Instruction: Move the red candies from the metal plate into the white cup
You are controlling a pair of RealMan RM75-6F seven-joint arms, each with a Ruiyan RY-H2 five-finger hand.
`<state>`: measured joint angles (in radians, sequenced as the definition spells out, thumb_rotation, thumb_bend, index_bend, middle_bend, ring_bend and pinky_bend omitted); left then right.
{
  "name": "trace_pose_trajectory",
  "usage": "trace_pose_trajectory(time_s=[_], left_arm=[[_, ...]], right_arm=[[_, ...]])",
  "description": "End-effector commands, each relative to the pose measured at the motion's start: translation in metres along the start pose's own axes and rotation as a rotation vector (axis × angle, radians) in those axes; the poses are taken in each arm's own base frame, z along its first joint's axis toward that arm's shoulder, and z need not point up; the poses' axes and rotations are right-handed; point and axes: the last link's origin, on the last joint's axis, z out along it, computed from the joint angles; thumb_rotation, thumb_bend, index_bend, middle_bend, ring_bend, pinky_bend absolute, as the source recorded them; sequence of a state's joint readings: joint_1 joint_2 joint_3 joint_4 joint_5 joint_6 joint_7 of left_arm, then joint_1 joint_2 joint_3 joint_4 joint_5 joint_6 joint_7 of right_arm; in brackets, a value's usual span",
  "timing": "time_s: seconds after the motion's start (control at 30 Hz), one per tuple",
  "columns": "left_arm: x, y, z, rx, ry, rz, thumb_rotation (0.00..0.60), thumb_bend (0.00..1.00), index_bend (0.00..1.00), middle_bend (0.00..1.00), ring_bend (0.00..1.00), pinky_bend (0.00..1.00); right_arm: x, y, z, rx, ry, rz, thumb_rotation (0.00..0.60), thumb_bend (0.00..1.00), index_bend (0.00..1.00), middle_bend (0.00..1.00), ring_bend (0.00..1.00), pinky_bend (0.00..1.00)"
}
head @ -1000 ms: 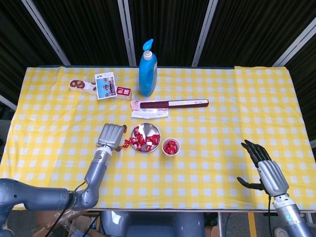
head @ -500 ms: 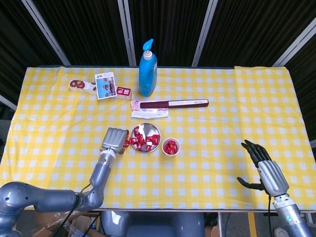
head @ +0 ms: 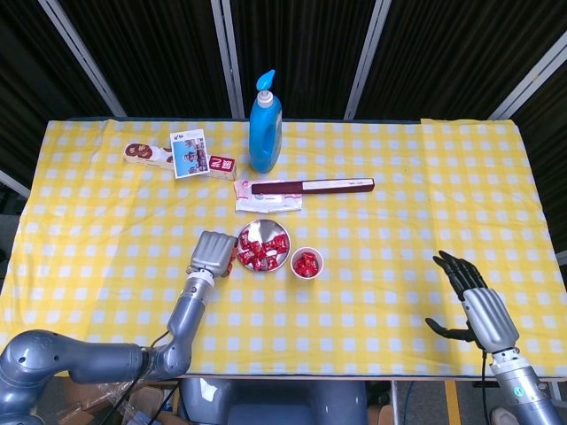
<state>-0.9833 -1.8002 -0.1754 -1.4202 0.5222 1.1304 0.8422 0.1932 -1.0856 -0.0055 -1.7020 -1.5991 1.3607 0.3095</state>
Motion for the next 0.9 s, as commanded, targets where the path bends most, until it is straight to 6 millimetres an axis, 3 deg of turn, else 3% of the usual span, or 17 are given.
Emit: trace_pose_trajectory(time_s=[0.03, 0.27, 0.43, 0.53, 0.57, 0.6, 0.9], left_arm=[[0.01, -0.007, -0.005, 0.005, 0.026, -0.005, 0.6, 0.41, 0.56, 0.92, 0.98, 0.97], [0.044, -0.023, -0.023, -0.003, 0.071, -0.038, 0.6, 0.41, 0.55, 0.92, 0.98, 0.97], [0.069, -0.014, -0.023, -0.031, 0.12, -0.089, 0.6, 0.4, 0.55, 0.91, 0.98, 0.97], [0.079, 0.005, -0.016, -0.066, 0.134, -0.104, 0.6, 0.4, 0.54, 0.91, 0.98, 0.97], [0.086, 0.027, -0.013, -0.122, 0.147, -0.089, 0.6, 0.4, 0.54, 0.91, 0.98, 0.97], [0.087, 0.035, -0.009, -0.127, 0.148, -0.087, 0.6, 0.39, 0.54, 0.91, 0.98, 0.97], [0.083, 0.085, -0.001, -0.196, 0.137, -0.046, 0.6, 0.35, 0.54, 0.91, 0.98, 0.97]], right_arm=[[0.0, 0.0, 0.0, -0.001, 0.0, 0.0, 0.6, 0.28, 0.0, 0.0, 0.0, 0.0], [-0.001, -0.001, 0.0, 0.005, -0.004, -0.002, 0.6, 0.28, 0.0, 0.0, 0.0, 0.0], [-0.002, -0.002, 0.0, 0.006, -0.004, -0.006, 0.6, 0.28, 0.0, 0.0, 0.0, 0.0], [-0.002, -0.001, 0.0, 0.002, -0.005, -0.005, 0.6, 0.28, 0.0, 0.0, 0.0, 0.0], [-0.001, -0.001, 0.0, 0.0, -0.004, -0.001, 0.6, 0.28, 0.0, 0.0, 0.0, 0.0], [-0.001, 0.0, 0.0, -0.001, -0.004, 0.0, 0.6, 0.28, 0.0, 0.0, 0.0, 0.0], [0.0, 0.0, 0.0, 0.0, -0.005, 0.006, 0.6, 0.28, 0.0, 0.0, 0.0, 0.0]])
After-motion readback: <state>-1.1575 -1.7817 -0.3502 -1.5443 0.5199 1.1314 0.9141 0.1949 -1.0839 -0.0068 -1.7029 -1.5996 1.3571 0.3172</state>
